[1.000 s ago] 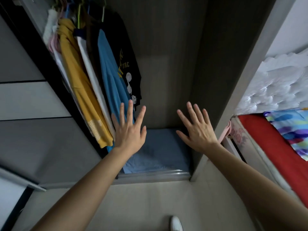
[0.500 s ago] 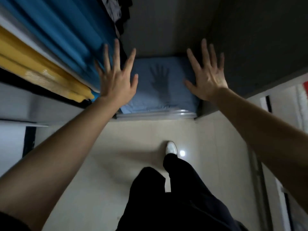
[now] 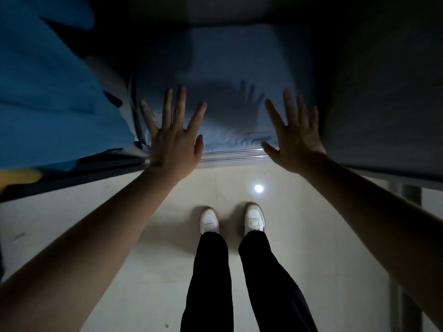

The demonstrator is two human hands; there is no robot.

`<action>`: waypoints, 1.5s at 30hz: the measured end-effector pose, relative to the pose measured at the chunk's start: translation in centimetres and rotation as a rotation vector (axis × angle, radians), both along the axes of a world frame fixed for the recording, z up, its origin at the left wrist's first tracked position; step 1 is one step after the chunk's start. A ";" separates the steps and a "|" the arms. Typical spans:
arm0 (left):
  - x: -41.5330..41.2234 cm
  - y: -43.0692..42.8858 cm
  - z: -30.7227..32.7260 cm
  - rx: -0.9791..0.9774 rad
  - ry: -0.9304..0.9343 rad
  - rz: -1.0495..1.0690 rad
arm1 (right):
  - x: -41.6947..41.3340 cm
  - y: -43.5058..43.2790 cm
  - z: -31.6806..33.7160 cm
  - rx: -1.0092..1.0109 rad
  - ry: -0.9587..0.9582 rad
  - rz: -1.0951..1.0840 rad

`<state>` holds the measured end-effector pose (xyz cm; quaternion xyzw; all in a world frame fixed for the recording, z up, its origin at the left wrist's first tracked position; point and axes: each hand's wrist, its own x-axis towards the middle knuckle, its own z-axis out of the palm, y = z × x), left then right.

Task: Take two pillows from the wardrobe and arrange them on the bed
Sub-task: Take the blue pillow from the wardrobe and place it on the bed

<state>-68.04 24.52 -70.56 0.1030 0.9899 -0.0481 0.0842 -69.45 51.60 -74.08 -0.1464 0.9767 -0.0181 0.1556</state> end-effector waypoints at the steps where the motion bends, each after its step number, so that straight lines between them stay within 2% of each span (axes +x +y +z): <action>1: -0.2 -0.2 -2.8 0.010 -0.011 0.004 | -0.1 0.0 -2.8 0.008 -0.016 -0.003; 6: -1.1 -0.9 -16.2 0.025 -0.108 0.059 | -0.2 -0.5 -15.5 0.058 -0.064 0.012; 11: -3.1 -1.0 -27.1 -0.050 -0.188 0.050 | -1.8 -1.4 -25.0 0.087 0.007 0.058; 15: -4.6 -1.9 -33.2 -0.023 -0.212 0.205 | -4.2 -1.6 -30.0 0.121 0.066 -0.016; 20: -5.5 -2.2 -37.9 0.009 -0.168 0.173 | -4.9 -2.5 -34.5 0.154 0.089 -0.087; 23: -5.8 -2.3 -38.5 0.038 -0.113 0.163 | -5.1 -3.2 -35.5 0.167 0.080 -0.120; 26: -6.4 -2.0 -37.7 0.042 -0.168 0.181 | -5.4 -3.6 -34.7 0.187 0.039 -0.124; 31: -6.9 -2.2 -32.4 0.096 -0.225 0.132 | -5.4 -3.7 -28.9 0.152 -0.070 -0.113; 34: -4.8 -3.2 -28.3 0.132 -0.218 0.051 | -2.3 -3.4 -24.9 0.112 -0.056 -0.090; 37: -1.3 -3.8 -24.3 0.171 -0.359 0.093 | 2.0 -4.4 -22.3 0.052 -0.101 -0.135; 39: 1.0 -4.1 -21.9 0.152 -0.453 0.165 | 3.9 -5.7 -21.2 0.056 -0.107 -0.168; 42: 3.8 -4.1 -19.5 0.090 -0.542 0.143 | 5.6 -7.0 -20.8 0.038 -0.073 -0.247; 45: 6.1 -3.5 -18.8 0.047 -0.485 0.121 | 7.1 -6.3 -20.3 0.012 -0.118 -0.222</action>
